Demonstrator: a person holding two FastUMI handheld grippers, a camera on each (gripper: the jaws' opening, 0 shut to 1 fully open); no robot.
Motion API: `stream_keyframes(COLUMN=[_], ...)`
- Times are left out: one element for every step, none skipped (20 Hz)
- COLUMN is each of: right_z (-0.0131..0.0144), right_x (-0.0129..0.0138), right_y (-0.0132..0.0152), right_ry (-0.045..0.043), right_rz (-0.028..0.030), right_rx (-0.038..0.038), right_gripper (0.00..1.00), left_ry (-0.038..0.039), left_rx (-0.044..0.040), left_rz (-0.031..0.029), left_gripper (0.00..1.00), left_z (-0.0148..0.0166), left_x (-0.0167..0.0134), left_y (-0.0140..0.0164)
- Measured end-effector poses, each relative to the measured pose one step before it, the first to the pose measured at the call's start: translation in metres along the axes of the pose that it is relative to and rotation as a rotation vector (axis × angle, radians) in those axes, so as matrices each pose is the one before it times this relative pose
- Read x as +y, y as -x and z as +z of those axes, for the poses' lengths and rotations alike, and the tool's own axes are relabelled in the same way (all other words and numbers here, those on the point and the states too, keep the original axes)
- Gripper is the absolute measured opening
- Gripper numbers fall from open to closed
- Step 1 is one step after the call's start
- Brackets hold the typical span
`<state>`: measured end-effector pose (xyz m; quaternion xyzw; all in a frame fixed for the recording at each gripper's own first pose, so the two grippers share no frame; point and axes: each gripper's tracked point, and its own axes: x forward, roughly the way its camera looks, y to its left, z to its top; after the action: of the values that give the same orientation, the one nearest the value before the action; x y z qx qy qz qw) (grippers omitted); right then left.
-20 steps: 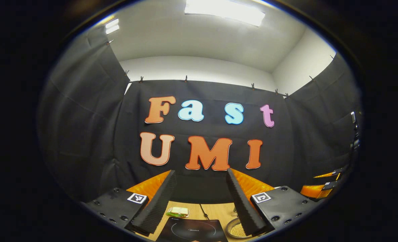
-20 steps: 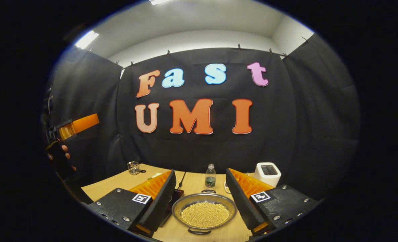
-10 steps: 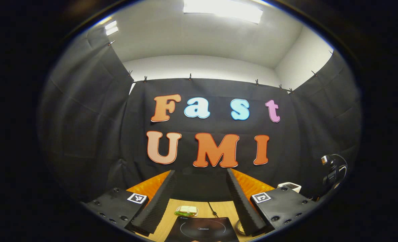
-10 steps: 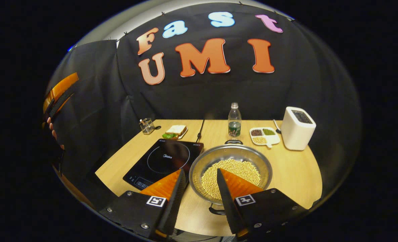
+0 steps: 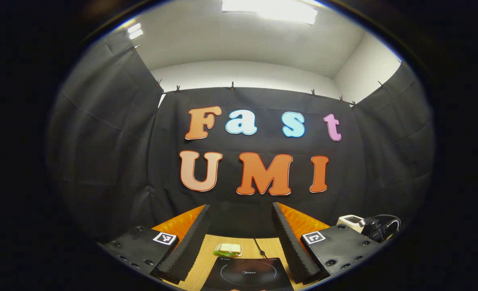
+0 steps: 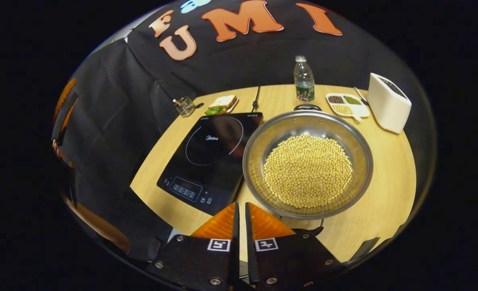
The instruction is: First push the handle of the pot to place it horizontally, then grasp the pot with both hands and set it on the induction cooktop.
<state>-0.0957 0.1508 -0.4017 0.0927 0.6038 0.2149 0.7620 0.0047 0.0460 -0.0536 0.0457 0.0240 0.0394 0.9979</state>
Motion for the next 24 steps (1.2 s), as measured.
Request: stream_keyframes(right_z=[-0.00515, -0.00331, -0.00386, -0.00256, -0.00181, -0.00146, -0.00095, -0.00075, -0.00013, -0.002, -0.00294, -0.00242, -0.00176, -0.00099, -0.00011, 0.00088, -0.00025, 0.00029, -0.0011, 0.00071, 0.00129, 0.00103, 0.00007, 0.00051], right_x=[-0.00101, -0.00252, -0.00175, -0.00164, -0.00182, -0.00265, -0.00183, -0.00163, -0.00283, 0.0033, -0.00106, -0.00394, -0.00237, 0.00037, 0.00213, 0.00033, -0.00115, -0.00184, -0.00268, -0.00475, -0.00419, -0.00618, -0.00667, -0.00743], right_y=[-0.00674, -0.00619, -0.0044, -0.00816, 0.00157, -0.01009, -0.00493, -0.00591, -0.00423, -0.00375, -0.00511, -0.00567, -0.00522, -0.00318, 0.0, 0.00148, 0.0005, 0.00092, 0.00168, 0.00245, 0.00139, 0.00248, 0.00392, 0.00226], right_ry=[-0.01285, -0.01354, -0.01487, -0.01547, -0.01725, -0.00579, -0.00378, -0.00435, -0.00889, -0.02628, -0.01257, 0.00544, 0.00178, -0.01856, -0.02547, -0.02697, -0.01559, -0.00798, 0.00009, -0.01209, -0.01349, -0.00804, -0.0031, 0.00052], right_rz=[0.00349, 0.00018, 0.00196, 0.00161, -0.00013, -0.00438, -0.0088, -0.0071, -0.00656, 0.00799, -0.00987, -0.02051, -0.01323, 0.00424, 0.01525, 0.01767, 0.01488, 0.01085, 0.00767, 0.00098, -0.00133, -0.00315, -0.00727, -0.01134], right_rx=[0.02412, 0.02186, 0.0186, 0.01905, 0.01444, 0.01505, 0.01226, 0.01247, 0.0099, 0.01214, 0.00677, 0.00638, 0.00947, 0.00996, 0.01006, 0.0074, 0.00728, 0.00105, 0.00251, -0.00052, 0.00189, 0.00221, -0.00207, -0.00596], right_gripper=[0.07, 0.06, 0.05, 0.05, 0.02, 0.0, 0.0, 0.0, 0.0, 0.0, 0.0, 0.0, 0.0, 0.0, 0.0, 0.0, 0.0, 0.0, 0.0, 0.0, 0.0, 0.0, 0.0, 0.0], left_ry=[0.002, 0.00217, 0.00176, 0.0017, 0.00081, 0.00138, -0.00017, -0.00251, -0.00396, -0.00251, -0.00076, -0.00021, -0.0011, -0.0028, -0.00463, -0.00492, -0.00239, 0.00095, 0.00162, -0.00095, -0.00294, -0.00283, -0.00186, 0.00041], left_rx=[0.00266, 0.00195, 0.00188, 0.00224, 0.00438, 0.00442, 0.00266, 0.0013, 0.00059, 0.00248, 0.00129, -0.00209, 0.00132, 0.00422, 0.00349, 0.00363, 0.00358, 0.00433, 0.00071, 0.00263, 0.00136, -0.00013, -0.00001, 0.00137], left_rz=[0.00021, 0.00129, 0.00164, 0.00309, 0.00178, 0.00066, -0.00059, 0.00055, 0.00115, 0.0005, -0.00459, -0.00775, -0.00329, -0.00045, 0.00176, 0.00239, 0.0003, -0.0004, -0.00439, -0.00152, -0.0001, -0.00041, 0.00002, -0.00274], left_gripper=[0.98, 0.98, 0.98, 0.98, 0.97, 0.97, 0.98, 0.98, 0.98, 0.98, 0.98, 0.98, 0.98, 0.98, 0.98, 0.97, 0.98, 0.98, 0.98, 0.99, 0.98, 0.98, 0.98, 0.98], left_z=[-0.00035, -0.00206, -0.00142, 0.00002, -0.00188, -0.00217, -0.00071, -0.00139, -0.00104, -0.00229, -0.00248, -0.00134, -0.00224, -0.00228, -0.00096, -0.00115, -0.00156, -0.00312, 0.00012, -0.00082, -0.00085, 0.00033, -0.00068, -0.00102], left_x=[0.00159, 0.00127, 0.00054, 0.00113, 0.00075, 0.00047, -0.00047, 0.0003, 0.00098, 0.00082, -0.00074, -0.00162, -0.00083, 0.00129, 0.00085, 0.00149, 0.00002, -0.00007, -0.00038, -0.00011, 0.00149, -0.00072, 0.00066, -0.00003], left_y=[-0.00068, 0.00008, -0.00139, 0.00003, -0.00101, -0.00023, 0.00033, -0.00046, -0.00026, 0.00067, 0.00025, 0.00101, -0.00108, -0.00028, -0.00237, -0.00172, -0.0001, 0.00016, 0.00079, 0.00001, -0.00096, -0.0013, -0.0007, 0.0])
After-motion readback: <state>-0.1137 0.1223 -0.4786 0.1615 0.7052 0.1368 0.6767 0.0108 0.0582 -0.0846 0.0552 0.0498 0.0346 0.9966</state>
